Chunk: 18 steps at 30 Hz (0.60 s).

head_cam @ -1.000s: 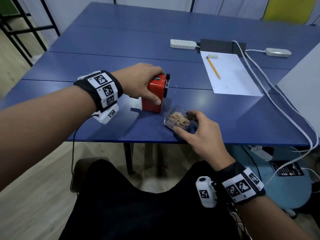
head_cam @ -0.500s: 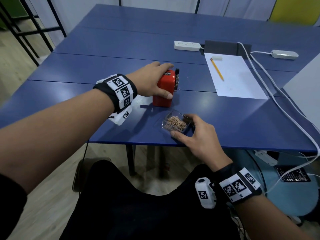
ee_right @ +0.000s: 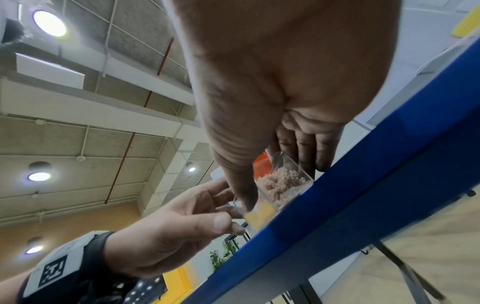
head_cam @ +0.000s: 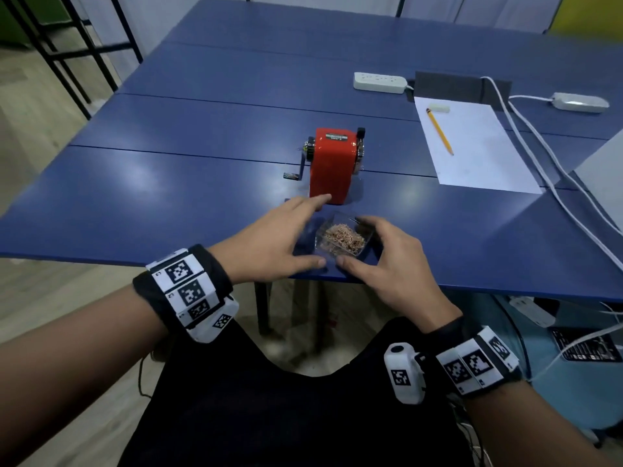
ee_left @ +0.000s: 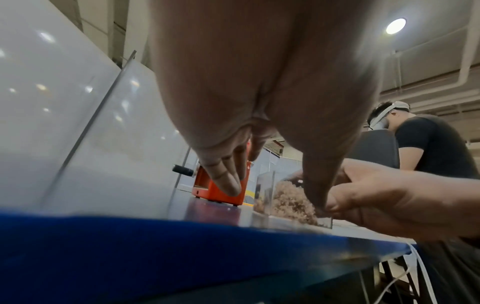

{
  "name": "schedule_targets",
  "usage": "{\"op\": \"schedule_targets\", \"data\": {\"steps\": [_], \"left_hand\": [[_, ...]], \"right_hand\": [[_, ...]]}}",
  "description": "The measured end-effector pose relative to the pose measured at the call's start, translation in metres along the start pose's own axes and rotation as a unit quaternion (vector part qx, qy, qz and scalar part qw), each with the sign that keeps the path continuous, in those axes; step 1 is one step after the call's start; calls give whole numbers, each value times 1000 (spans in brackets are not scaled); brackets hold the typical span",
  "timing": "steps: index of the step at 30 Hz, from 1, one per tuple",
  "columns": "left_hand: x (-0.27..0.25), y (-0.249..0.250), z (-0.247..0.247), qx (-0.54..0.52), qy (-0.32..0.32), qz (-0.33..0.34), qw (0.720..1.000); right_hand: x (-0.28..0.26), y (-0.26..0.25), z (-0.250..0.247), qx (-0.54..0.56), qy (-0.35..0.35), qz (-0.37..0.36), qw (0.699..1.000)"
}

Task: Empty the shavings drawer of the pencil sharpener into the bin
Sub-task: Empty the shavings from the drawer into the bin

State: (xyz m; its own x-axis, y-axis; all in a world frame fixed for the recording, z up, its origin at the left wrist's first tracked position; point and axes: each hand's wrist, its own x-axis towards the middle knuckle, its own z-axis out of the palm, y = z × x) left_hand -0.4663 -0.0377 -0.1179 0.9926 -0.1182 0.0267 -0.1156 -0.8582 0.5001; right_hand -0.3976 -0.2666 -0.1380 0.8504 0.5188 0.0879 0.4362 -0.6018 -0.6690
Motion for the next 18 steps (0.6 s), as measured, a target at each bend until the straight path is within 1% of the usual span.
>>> {"op": "schedule_targets", "data": {"steps": [2, 5, 12, 18], "left_hand": [[-5, -7, 1, 2, -18, -12, 1000], [-19, -17, -1, -7, -19, -26, 999], [-71, -40, -14, -14, 27, -60, 998], [-116, -53, -25, -34, 47, -98, 994]], "right_hand": [[1, -7, 5, -3, -14, -20, 1000], [1, -18, 15, 9, -40, -54, 998], [0, -52, 39, -4, -105, -123, 987], [-6, -78, 62, 11, -151, -151, 977]]}}
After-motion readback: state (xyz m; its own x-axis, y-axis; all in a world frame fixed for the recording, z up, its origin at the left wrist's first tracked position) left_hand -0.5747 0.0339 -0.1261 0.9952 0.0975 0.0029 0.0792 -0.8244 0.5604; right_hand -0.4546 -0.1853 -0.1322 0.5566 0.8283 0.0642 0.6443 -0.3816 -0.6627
